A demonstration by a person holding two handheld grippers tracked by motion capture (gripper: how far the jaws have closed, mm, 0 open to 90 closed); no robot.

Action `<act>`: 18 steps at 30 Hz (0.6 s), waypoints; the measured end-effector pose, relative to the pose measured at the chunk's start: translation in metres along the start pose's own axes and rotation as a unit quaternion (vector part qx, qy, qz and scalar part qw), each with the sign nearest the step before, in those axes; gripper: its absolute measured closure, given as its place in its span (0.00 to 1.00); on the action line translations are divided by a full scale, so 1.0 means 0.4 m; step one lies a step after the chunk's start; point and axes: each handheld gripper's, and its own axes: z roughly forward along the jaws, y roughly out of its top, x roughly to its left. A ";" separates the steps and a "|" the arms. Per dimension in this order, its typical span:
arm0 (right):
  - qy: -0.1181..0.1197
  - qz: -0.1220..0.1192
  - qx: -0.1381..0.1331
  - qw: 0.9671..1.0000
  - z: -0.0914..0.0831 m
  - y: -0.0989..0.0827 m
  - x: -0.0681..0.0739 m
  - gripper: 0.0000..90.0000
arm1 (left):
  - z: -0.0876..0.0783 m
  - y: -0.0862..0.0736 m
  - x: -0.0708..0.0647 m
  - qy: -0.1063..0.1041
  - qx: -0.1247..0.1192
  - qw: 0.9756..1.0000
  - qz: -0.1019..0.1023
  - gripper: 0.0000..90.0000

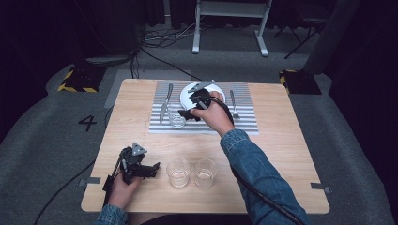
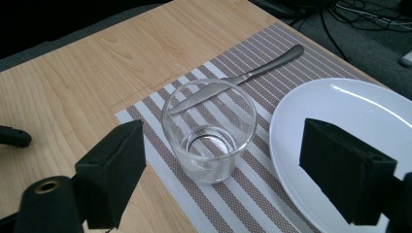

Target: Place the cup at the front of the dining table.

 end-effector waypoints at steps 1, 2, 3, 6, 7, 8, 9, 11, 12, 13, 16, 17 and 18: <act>0.001 0.001 -0.002 1.000 -0.020 -0.002 -0.002 0.19 | 0.000 0.000 0.000 0.000 0.001 1.000 0.000 0.02; 0.001 0.001 -0.002 1.000 -0.020 -0.002 -0.002 0.19 | 0.000 0.000 0.000 0.000 0.001 1.000 0.000 0.02; -0.001 0.001 -0.001 1.000 -0.039 -0.004 -0.005 0.19 | 0.000 0.000 0.000 -0.001 0.000 1.000 0.000 0.02; -0.002 0.000 -0.004 1.000 -0.055 -0.006 -0.008 0.19 | 0.000 0.000 0.000 0.000 0.001 1.000 0.000 0.02; -0.002 0.001 -0.005 1.000 -0.071 -0.009 -0.010 0.19 | 0.000 0.000 0.000 0.000 0.001 1.000 0.000 0.02; -0.002 0.001 -0.005 1.000 -0.071 -0.009 -0.010 0.19 | 0.000 0.000 0.000 0.000 0.001 1.000 0.000 0.02; -0.003 0.000 -0.007 1.000 -0.077 -0.010 -0.012 0.19 | -0.001 0.000 0.000 -0.001 0.001 1.000 0.000 0.02; -0.002 -0.001 -0.008 1.000 -0.095 -0.015 -0.015 0.19 | -0.001 0.000 0.000 -0.001 0.002 1.000 0.000 0.02; -0.002 0.000 -0.011 1.000 -0.102 -0.018 -0.016 0.19 | -0.001 0.000 0.001 -0.001 0.001 1.000 0.001 0.02; -0.003 0.000 -0.009 1.000 -0.111 -0.021 -0.017 0.19 | -0.001 0.001 0.001 -0.001 0.002 1.000 0.002 0.02; -0.004 0.001 -0.013 1.000 -0.135 -0.031 -0.021 0.19 | 0.000 0.001 0.001 -0.001 0.001 1.000 0.000 0.02; -0.004 -0.004 -0.013 1.000 -0.141 -0.034 -0.023 0.19 | 0.000 0.002 0.002 0.004 0.000 1.000 0.003 0.02; -0.004 -0.001 -0.011 1.000 -0.153 -0.038 -0.024 0.19 | 0.000 0.002 0.002 0.002 0.000 1.000 0.004 0.02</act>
